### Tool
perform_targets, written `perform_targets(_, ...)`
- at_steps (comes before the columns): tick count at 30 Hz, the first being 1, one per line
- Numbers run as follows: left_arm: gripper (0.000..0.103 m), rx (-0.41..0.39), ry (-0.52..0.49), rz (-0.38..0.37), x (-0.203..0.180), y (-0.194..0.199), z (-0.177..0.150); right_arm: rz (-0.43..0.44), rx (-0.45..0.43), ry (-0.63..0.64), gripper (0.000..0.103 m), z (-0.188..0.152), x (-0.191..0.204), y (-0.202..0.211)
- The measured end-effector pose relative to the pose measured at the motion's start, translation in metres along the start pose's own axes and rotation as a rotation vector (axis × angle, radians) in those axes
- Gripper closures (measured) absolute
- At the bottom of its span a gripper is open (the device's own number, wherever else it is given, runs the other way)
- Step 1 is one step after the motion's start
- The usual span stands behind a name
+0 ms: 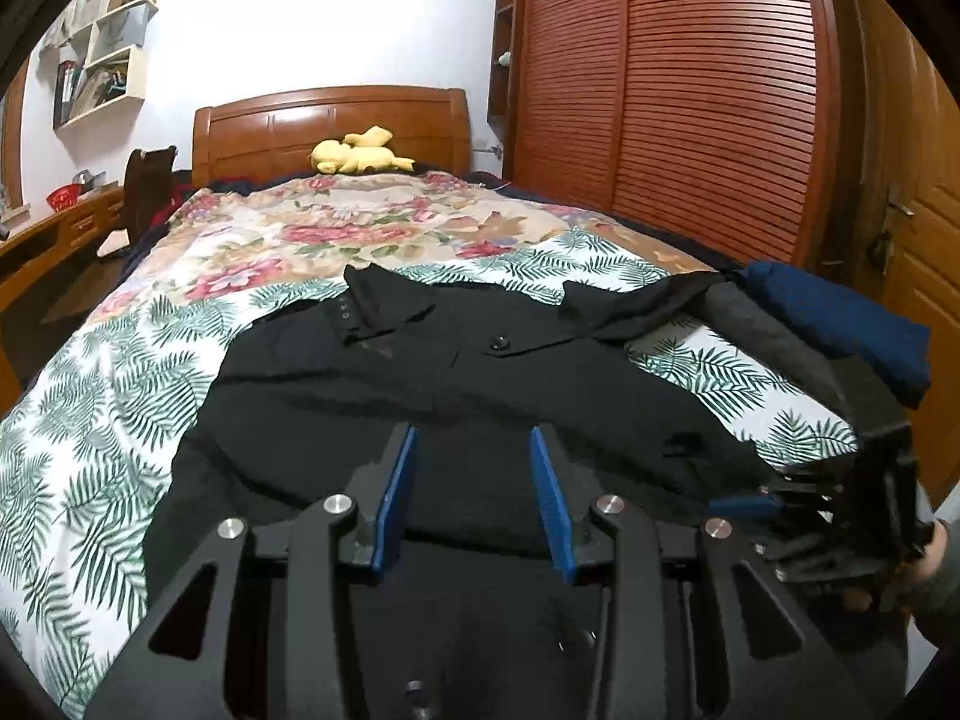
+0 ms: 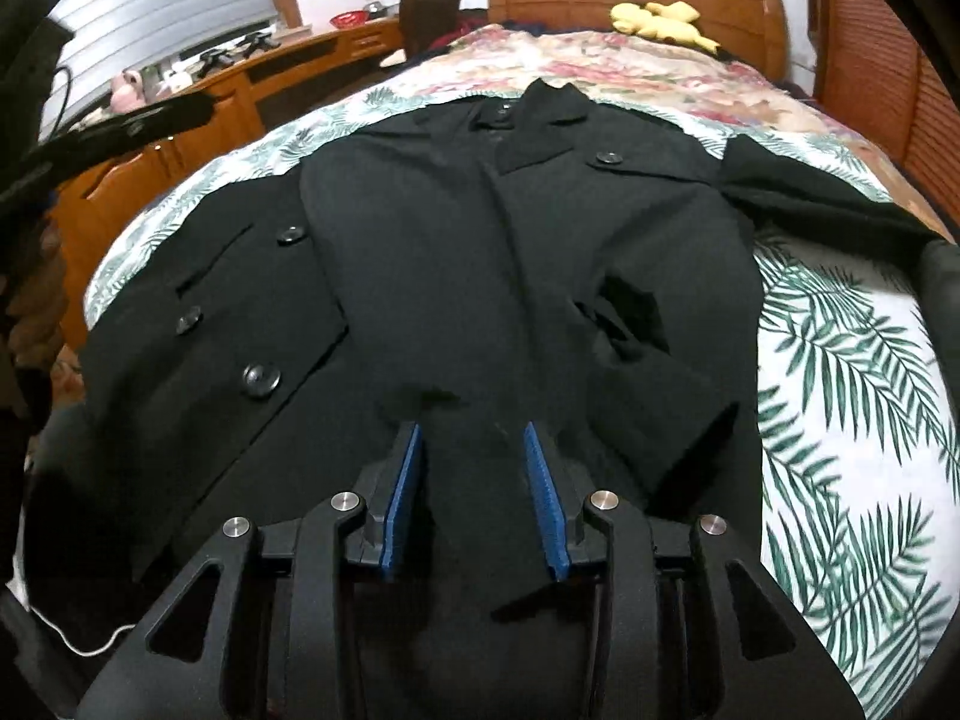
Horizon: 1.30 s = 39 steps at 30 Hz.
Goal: Fold large clothes
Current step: 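Move the right gripper to the other coat sleeve and grasp it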
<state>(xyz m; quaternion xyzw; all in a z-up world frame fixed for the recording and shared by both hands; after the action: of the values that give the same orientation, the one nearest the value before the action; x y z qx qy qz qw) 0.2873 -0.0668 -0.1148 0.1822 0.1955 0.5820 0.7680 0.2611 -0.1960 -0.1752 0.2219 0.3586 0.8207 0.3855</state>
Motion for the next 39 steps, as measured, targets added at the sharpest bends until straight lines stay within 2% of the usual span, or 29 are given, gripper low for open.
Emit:
perform_targets(6, 0.066, -0.010, -0.015, -0.072, -0.008, -0.023, -0.009, -0.048, -0.053, -0.025, 0.068, 0.015, -0.004, 0.019)
perform_targets(10, 0.066, 0.015, -0.011, -0.107, -0.008, -0.036, -0.022, -0.113, -0.083, -0.029, 0.068, 0.027, -0.018, 0.025)
perform_targets(15, 0.066, 0.025, -0.023, -0.109, -0.007, -0.040, -0.029, -0.173, -0.006, -0.063, 0.068, 0.023, -0.044, -0.001)
perform_targets(18, 0.066, 0.016, -0.026, -0.113, -0.007, -0.038, -0.029, -0.181, 0.027, -0.084, 0.067, 0.014, -0.049, -0.015)
perform_targets(24, 0.066, 0.009, -0.002, -0.141, 0.000, -0.035, -0.028, -0.195, 0.024, -0.099, 0.067, 0.015, -0.050, -0.009)
perform_targets(29, 0.066, -0.017, 0.008, -0.149, 0.005, -0.026, -0.022, -0.233, -0.036, -0.057, 0.067, 0.036, -0.047, 0.016)
perform_targets(32, 0.066, -0.032, 0.010, -0.148, 0.008, -0.021, -0.018, -0.264, -0.077, -0.057, 0.061, 0.054, -0.059, 0.030)
perform_targets(35, 0.064, -0.048, 0.004, -0.144, 0.011, -0.015, -0.016, -0.290, -0.111, -0.086, 0.050, 0.072, -0.078, 0.039)
perform_targets(39, 0.055, -0.076, 0.009, -0.142, 0.016, -0.007, -0.011, -0.301, -0.151, -0.155, 0.044, 0.092, -0.113, 0.043)
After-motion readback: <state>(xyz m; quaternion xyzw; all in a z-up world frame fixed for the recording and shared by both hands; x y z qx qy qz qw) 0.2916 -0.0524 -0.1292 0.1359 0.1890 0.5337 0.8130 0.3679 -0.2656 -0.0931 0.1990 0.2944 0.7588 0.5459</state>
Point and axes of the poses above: each gripper's, at about its wrist camera, not at the fingertips, and y roughly against the way its jaws point, x to its left, z to its top, the point moved 9 cm from there along -y, roughly the way its jaws point, and after that the axes turned 1 degree about y, right-handed, at the moved point
